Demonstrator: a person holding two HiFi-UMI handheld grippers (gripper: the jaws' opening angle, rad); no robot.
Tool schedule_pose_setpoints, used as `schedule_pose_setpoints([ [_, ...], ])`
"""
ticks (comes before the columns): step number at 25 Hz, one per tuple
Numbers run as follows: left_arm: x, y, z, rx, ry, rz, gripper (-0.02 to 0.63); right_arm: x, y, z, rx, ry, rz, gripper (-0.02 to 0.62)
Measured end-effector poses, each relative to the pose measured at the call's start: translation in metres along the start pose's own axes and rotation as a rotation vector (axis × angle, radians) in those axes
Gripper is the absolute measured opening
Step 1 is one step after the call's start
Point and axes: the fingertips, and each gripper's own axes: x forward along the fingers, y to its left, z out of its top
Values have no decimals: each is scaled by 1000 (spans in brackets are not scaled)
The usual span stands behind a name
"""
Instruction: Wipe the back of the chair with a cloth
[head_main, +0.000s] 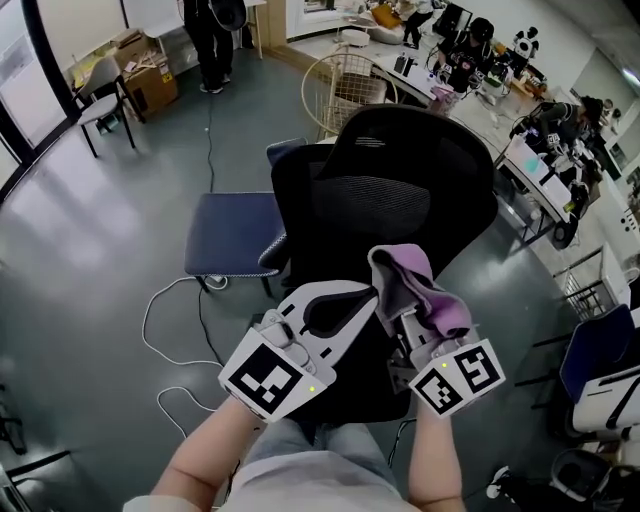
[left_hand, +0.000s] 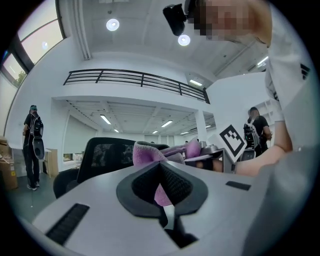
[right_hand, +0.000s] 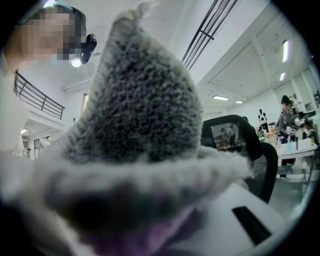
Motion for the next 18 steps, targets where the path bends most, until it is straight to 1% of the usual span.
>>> schedule_pose_setpoints([
  [6, 18, 12, -20, -11, 23, -19, 11, 21, -28, -7, 2, 18, -12, 74],
  [13, 27, 42, -30, -62, 29, -17, 10, 73, -54, 2, -16, 19, 0, 74],
  [18, 30, 60, -43, -50, 61, -10, 11, 117, -65, 9, -27, 6, 26, 74],
])
